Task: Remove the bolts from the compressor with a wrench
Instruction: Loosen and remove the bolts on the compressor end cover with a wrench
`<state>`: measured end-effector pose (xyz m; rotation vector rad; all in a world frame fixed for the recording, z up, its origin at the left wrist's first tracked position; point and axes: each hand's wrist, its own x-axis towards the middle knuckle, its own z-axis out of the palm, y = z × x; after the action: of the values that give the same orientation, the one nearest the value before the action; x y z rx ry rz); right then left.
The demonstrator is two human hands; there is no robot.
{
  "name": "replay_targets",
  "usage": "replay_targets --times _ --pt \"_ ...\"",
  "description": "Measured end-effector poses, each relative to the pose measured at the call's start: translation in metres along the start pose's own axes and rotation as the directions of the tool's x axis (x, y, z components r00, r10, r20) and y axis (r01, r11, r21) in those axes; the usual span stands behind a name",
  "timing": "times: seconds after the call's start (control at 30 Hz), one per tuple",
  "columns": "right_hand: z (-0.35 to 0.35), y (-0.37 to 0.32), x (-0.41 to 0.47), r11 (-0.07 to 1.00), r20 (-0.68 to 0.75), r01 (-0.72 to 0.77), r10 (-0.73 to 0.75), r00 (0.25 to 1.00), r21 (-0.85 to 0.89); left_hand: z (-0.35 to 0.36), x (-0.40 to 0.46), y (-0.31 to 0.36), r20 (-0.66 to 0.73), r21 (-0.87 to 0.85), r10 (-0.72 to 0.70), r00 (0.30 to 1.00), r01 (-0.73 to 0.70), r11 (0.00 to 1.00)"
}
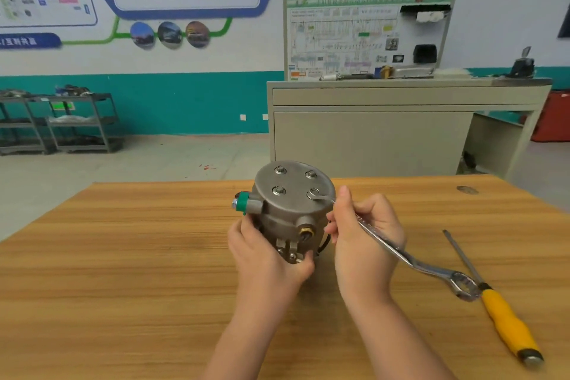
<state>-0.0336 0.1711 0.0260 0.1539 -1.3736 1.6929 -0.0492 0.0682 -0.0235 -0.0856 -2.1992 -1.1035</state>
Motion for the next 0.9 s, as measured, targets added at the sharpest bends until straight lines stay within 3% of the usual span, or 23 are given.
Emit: replay_targets --times 0.2,0.27,0.33,0.4,0.47,0.53,0.57,0.63,0.73,0.9 --pt "0.013 -0.004 -0.014 0.947 0.029 0.256 -0.255 0.966 -0.194 0.004 -0.01 0.01 -0.066 -0.093 -0.108 0.992 0.101 0.99" --pt "0.009 -0.005 -0.014 0.988 0.037 0.121 -0.118 0.992 -0.098 0.0 -0.011 0.008 -0.065 -0.086 -0.127 0.99 0.122 0.989" --pt "0.0 -0.004 -0.006 0.99 0.111 -0.129 0.121 0.986 0.064 -0.006 -0.013 0.006 -0.059 -0.094 -0.152 0.987 0.146 0.985" --pt "-0.01 -0.004 0.012 0.897 0.264 -0.384 0.324 0.908 0.219 -0.015 -0.015 0.004 -0.038 -0.101 -0.15 0.988 0.146 0.984" --pt "-0.016 -0.004 0.034 0.741 0.407 -0.6 0.47 0.783 0.3 -0.024 -0.016 0.002 -0.031 -0.087 -0.11 0.993 0.107 0.99" --pt "-0.016 -0.003 0.047 0.637 0.509 -0.713 0.526 0.681 0.295 -0.033 -0.015 0.0 -0.021 -0.061 -0.066 0.998 0.065 0.996" --pt "-0.015 -0.003 0.049 0.629 0.534 -0.721 0.519 0.668 0.292 -0.038 -0.013 -0.001 -0.004 -0.046 -0.055 0.998 0.055 0.997" --pt "-0.012 -0.002 0.047 0.666 0.519 -0.664 0.455 0.723 0.341 -0.047 -0.01 -0.003 0.046 -0.015 -0.046 0.998 0.047 0.999" --pt "-0.008 -0.01 0.035 0.744 0.372 -0.482 0.33 0.868 0.463 -0.057 -0.008 -0.006 0.127 -0.05 -0.043 0.991 0.05 0.997" --pt "-0.006 -0.022 -0.007 0.925 0.1 -0.264 0.246 0.964 0.272 -0.058 -0.01 -0.007 0.14 -0.181 -0.056 0.989 0.081 0.98"
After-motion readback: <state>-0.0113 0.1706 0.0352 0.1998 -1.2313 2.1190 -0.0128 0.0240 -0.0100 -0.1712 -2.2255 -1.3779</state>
